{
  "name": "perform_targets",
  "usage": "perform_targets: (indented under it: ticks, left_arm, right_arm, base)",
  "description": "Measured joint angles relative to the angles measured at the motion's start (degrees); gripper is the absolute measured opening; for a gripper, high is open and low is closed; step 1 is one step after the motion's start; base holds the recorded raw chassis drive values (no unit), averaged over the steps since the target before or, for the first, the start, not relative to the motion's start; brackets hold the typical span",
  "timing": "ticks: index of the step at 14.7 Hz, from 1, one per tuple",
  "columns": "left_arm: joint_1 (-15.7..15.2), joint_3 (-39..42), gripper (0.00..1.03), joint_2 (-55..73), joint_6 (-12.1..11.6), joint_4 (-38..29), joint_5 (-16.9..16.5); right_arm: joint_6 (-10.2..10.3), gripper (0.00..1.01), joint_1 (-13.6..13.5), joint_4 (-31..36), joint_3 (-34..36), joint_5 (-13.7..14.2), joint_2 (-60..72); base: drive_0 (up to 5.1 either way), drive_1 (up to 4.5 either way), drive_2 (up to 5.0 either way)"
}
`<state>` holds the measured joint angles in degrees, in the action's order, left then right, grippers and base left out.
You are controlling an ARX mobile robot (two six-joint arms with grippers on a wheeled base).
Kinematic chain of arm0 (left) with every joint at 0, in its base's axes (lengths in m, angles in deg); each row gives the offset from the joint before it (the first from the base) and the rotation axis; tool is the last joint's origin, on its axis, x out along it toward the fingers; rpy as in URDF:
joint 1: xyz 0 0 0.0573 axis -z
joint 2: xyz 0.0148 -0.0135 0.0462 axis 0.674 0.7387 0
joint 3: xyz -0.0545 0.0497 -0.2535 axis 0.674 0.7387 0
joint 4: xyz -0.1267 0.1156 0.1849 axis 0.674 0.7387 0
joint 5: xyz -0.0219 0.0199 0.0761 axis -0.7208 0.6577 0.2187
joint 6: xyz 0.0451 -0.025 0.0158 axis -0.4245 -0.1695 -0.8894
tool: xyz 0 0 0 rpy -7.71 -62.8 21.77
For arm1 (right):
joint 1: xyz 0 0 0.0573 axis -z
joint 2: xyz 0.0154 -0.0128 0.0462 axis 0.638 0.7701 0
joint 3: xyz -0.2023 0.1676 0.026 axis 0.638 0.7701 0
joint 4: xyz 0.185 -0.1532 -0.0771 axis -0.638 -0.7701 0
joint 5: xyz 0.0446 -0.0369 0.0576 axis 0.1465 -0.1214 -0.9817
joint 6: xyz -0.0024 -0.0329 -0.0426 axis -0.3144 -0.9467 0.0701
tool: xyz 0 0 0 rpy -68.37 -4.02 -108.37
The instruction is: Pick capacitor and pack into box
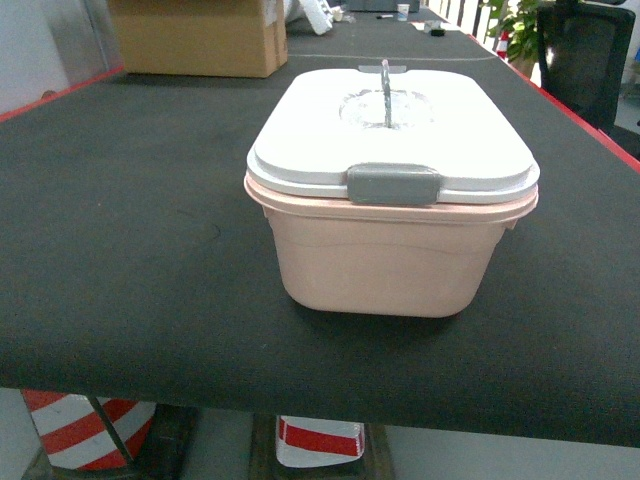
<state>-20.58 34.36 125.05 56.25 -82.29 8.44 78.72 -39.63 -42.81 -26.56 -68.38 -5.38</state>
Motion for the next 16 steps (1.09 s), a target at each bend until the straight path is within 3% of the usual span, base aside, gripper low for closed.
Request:
perform_targets:
  ticks: [1,2,3,7,11,12,13,16]
  left_arm:
    - [-1.68,3.26,0.78,0.48,-0.96,-4.94,-6.93]
    - [-2.14,6.1,0.66,6.01,-1.36,-12.76,-11.74]
    - [-3.72,7.23,0.53,7.56,-1.6,-11.19,-15.17]
    - [-11.1,9.7,0.03,-8.48,-1.64,-0.35,-21.97]
    - [-15.91,10.16,0.02,-21.05,-1.7,10.78,-26.77]
    - [-20.24,10.16,0.02,-23.67,-1.75,13.68,-31.67]
    - [-22.34,10.16,0.02,-25.97,-1.7,15.58,-31.69]
    - [-21.68,10.19,0.02,-31.95,-1.75,21.24,-32.72]
  right_arm:
    - [0.0,0.98,0.0,-0.02,0.0,0.02,0.0]
    - [0.0,0.98,0.0,-0.02,0.0,0.0,0.0]
    - [0.0,0.98,0.0,0.07,0.0,-0.13,0.0]
    - [0.0,0.98,0.0,0.02,0.0,0.04,0.0]
    - [0.0,0.98,0.0,0.0,0.0,0.04,0.0]
    - [0.0,0.98,0.0,0.0,0.0,0.04,0.0]
    - [0.02,0.98,0.0,0.02,0.0,0.07,0.0]
    - [0.0,0.98,0.0,0.0,0.0,0.02,0.0]
  base:
    - [0.0,0.0,0.0]
    - [0.0,0.0,0.0]
    - [0.0,0.0,0.0]
    - [0.0,0.0,0.0]
    - [0.0,0.0,0.0]
    - [0.0,0.0,0.0]
    - [0.0,0.0,0.0]
    - [0.0,0.0,0.0]
